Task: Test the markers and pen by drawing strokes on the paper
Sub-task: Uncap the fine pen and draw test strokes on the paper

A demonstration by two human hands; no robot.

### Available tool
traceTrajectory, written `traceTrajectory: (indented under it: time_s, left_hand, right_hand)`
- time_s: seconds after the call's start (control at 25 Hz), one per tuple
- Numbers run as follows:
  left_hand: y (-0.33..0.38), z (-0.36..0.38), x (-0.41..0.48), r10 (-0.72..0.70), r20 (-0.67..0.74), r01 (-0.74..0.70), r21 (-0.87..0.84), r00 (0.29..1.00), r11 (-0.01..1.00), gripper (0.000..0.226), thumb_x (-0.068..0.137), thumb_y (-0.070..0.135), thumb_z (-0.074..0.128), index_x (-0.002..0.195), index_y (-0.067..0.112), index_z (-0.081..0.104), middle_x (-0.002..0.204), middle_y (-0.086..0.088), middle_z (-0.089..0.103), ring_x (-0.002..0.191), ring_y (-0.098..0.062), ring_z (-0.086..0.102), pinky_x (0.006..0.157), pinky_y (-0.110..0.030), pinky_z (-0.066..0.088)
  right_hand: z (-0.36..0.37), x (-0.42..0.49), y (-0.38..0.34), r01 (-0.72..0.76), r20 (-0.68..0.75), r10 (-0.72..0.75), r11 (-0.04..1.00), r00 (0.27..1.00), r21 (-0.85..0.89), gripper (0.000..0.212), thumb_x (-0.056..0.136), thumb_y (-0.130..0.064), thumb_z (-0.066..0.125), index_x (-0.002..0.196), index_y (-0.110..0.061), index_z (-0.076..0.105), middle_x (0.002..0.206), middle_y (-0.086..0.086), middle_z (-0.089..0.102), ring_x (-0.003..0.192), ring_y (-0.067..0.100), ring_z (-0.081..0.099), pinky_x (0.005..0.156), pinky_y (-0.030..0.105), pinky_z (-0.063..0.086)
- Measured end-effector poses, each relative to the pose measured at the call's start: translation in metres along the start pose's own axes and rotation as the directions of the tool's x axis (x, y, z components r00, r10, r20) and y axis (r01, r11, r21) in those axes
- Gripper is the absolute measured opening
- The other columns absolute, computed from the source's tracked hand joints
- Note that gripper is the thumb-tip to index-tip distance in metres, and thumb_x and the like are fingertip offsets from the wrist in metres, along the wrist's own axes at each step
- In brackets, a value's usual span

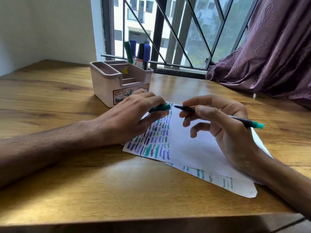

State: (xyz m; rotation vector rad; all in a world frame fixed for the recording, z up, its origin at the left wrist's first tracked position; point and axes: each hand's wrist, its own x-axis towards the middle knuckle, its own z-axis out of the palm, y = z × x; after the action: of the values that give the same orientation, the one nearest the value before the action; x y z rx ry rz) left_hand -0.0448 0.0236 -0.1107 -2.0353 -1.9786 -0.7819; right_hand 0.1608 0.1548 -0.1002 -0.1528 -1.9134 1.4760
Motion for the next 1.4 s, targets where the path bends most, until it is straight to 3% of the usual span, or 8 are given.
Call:
traceTrajectory:
  time_s: [0.32, 0.68, 0.84, 0.96, 1.08, 1.16, 1.32, 1.4]
  left_hand:
    - [0.003, -0.001, 0.0, 0.014, -0.033, -0.015, -0.047, 0.999, 0.999, 0.027, 0.1, 0.031, 0.055, 0.125, 0.025, 0.063, 0.106, 0.017, 0.059, 0.097, 0.001, 0.053, 0.075, -0.012, 0.038]
    - [0.007, -0.003, 0.0, 0.068, -0.034, -0.069, -0.031, 0.997, 0.997, 0.037, 0.097, 0.035, 0.05, 0.128, 0.023, 0.064, 0.113, 0.009, 0.067, 0.096, 0.003, 0.056, 0.076, -0.008, 0.041]
    - [0.011, -0.005, -0.001, 0.134, -0.041, -0.135, -0.027, 0.99, 0.991, 0.038, 0.099, 0.036, 0.048, 0.128, 0.02, 0.066, 0.11, 0.006, 0.07, 0.091, 0.002, 0.059, 0.078, -0.014, 0.051]
    - [0.022, -0.006, 0.001, 0.221, -0.055, -0.223, -0.04, 0.974, 0.974, 0.034, 0.106, 0.032, 0.046, 0.118, 0.01, 0.068, 0.092, 0.005, 0.069, 0.082, -0.009, 0.061, 0.071, -0.031, 0.052]
    - [0.034, -0.005, 0.002, 0.227, -0.1, -0.236, -0.097, 0.969, 0.967, 0.027, 0.108, 0.024, 0.047, 0.106, 0.009, 0.068, 0.078, 0.005, 0.061, 0.069, -0.014, 0.057, 0.065, -0.033, 0.047]
    - [0.04, -0.005, 0.001, 0.2, -0.098, -0.214, -0.157, 0.975, 0.964, 0.023, 0.108, 0.022, 0.048, 0.097, 0.013, 0.066, 0.073, 0.004, 0.06, 0.064, -0.014, 0.058, 0.062, -0.031, 0.047]
    - [0.046, -0.007, 0.001, 0.226, -0.047, -0.23, -0.208, 0.973, 0.951, 0.021, 0.108, 0.02, 0.048, 0.089, 0.025, 0.054, 0.071, 0.014, 0.056, 0.064, -0.004, 0.06, 0.062, -0.02, 0.047]
    - [0.042, -0.009, 0.002, 0.219, -0.022, -0.218, -0.232, 0.975, 0.948, 0.022, 0.108, 0.022, 0.049, 0.089, 0.022, 0.059, 0.072, 0.014, 0.056, 0.068, -0.003, 0.062, 0.064, -0.021, 0.05]
  right_hand:
    - [0.0, 0.0, 0.0, 0.017, 0.009, -0.016, 1.0, 1.0, -0.022, 0.021, 0.09, -0.005, 0.058, 0.102, 0.003, 0.072, 0.089, 0.02, 0.078, 0.077, 0.032, 0.072, 0.057, 0.034, 0.056]
    - [0.0, -0.002, 0.001, 0.027, 0.047, -0.025, 0.999, 0.999, -0.045, 0.02, 0.092, -0.005, 0.057, 0.104, 0.004, 0.072, 0.091, 0.02, 0.078, 0.078, 0.032, 0.074, 0.058, 0.034, 0.057]
    - [0.004, -0.001, 0.001, -0.047, 0.046, 0.051, 0.995, 0.998, -0.089, 0.026, 0.097, -0.019, 0.056, 0.102, 0.001, 0.072, 0.085, 0.02, 0.077, 0.072, 0.032, 0.072, 0.053, 0.036, 0.054]
    - [0.01, 0.001, 0.001, -0.178, 0.022, 0.181, 0.979, 0.983, -0.098, 0.056, 0.105, -0.046, 0.044, 0.079, -0.001, 0.062, 0.063, 0.027, 0.062, 0.049, 0.03, 0.051, 0.044, 0.03, 0.034]
    - [0.019, 0.0, -0.001, -0.168, -0.012, 0.167, 0.985, 0.986, -0.048, 0.071, 0.109, -0.033, 0.031, 0.047, 0.0, 0.042, 0.044, 0.036, 0.026, 0.04, 0.025, 0.029, 0.045, 0.034, 0.021]
    - [0.022, -0.002, -0.004, -0.152, -0.011, 0.152, 0.988, 0.988, -0.003, 0.07, 0.108, -0.024, 0.032, 0.041, -0.006, 0.032, 0.04, 0.033, 0.013, 0.035, 0.02, 0.028, 0.048, 0.039, 0.021]
    - [0.018, -0.002, -0.002, -0.168, 0.099, 0.167, 0.986, 0.981, -0.004, 0.062, 0.103, -0.028, 0.035, 0.042, -0.014, 0.035, 0.038, 0.028, 0.012, 0.033, 0.019, 0.028, 0.043, 0.038, 0.023]
    - [0.017, -0.001, 0.001, -0.188, 0.118, 0.186, 0.982, 0.976, 0.007, 0.062, 0.1, -0.033, 0.036, 0.041, -0.012, 0.038, 0.038, 0.026, 0.015, 0.035, 0.02, 0.028, 0.043, 0.036, 0.024]
